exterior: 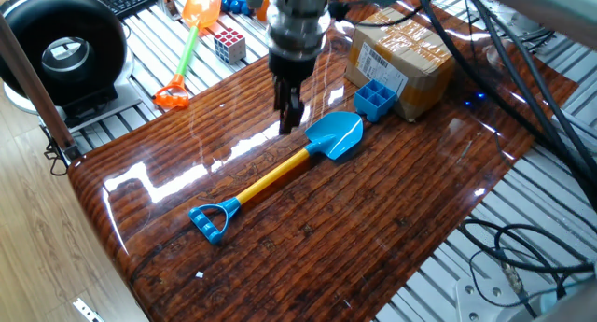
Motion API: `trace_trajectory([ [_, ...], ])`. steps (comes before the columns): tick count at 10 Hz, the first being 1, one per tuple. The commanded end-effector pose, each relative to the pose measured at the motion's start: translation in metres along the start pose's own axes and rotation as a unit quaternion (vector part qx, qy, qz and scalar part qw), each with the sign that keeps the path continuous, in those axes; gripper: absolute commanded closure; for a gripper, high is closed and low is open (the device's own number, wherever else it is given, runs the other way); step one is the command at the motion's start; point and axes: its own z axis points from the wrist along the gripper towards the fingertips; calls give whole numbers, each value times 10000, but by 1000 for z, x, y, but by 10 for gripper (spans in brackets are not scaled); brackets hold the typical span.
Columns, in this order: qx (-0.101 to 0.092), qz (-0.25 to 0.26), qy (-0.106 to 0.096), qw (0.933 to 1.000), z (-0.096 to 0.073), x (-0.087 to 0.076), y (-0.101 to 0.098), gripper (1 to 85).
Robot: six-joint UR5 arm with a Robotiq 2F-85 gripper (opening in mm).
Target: Use a shovel to scoop up an object
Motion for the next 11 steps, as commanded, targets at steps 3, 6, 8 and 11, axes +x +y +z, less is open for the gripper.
trace_trajectory([
  [3,-62,-1057,-87,9943,15,-18,28,313],
  [6,-20,-1421,22,9899,16,-10,27,330],
  [8,36,-1582,44,9874,17,-8,24,340],
  [11,20,-1479,-49,9890,14,-13,26,343],
])
